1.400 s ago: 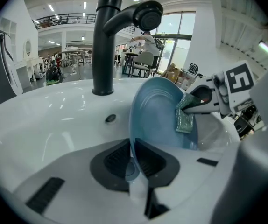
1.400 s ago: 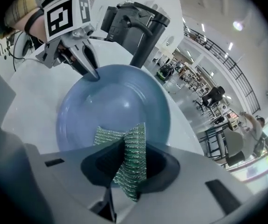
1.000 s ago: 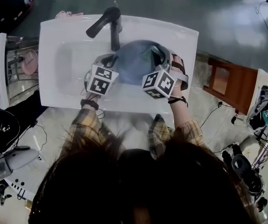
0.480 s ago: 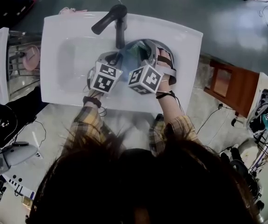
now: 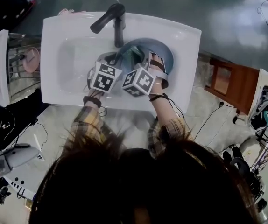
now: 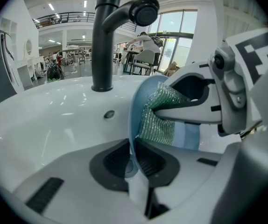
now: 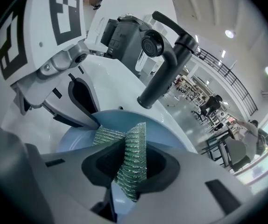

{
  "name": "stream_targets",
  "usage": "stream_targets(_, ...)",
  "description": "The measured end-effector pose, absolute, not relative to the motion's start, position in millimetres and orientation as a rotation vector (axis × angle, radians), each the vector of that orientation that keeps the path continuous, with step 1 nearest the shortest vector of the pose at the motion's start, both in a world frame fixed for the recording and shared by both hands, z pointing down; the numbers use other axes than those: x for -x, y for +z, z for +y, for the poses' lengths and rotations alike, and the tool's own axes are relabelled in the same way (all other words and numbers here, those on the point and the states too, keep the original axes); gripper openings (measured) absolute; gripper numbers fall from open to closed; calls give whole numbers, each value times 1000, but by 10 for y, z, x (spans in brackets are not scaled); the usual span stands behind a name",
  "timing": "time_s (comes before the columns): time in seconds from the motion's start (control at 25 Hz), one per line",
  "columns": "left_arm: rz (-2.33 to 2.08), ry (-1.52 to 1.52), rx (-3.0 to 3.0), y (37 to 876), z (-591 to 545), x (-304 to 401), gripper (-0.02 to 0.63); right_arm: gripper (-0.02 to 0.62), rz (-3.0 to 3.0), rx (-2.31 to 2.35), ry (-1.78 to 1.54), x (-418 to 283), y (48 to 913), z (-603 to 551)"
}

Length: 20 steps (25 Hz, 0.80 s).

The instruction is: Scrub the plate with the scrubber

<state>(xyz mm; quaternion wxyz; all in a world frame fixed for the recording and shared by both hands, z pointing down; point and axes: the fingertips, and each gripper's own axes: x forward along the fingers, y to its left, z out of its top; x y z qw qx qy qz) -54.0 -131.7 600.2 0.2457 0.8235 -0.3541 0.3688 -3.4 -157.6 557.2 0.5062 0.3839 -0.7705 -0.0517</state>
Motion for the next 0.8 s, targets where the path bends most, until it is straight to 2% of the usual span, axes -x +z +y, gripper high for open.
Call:
stream_targets(0.4, -958, 1007, -2239, 6041, -1311, 529, 38, 101, -1786, -720, -31, 12, 6050, -965)
stream_targets(0.8, -951, 1018, -2249, 6025, -1304, 533, 40, 103, -1663, -678, -84, -691, 5977, -908)
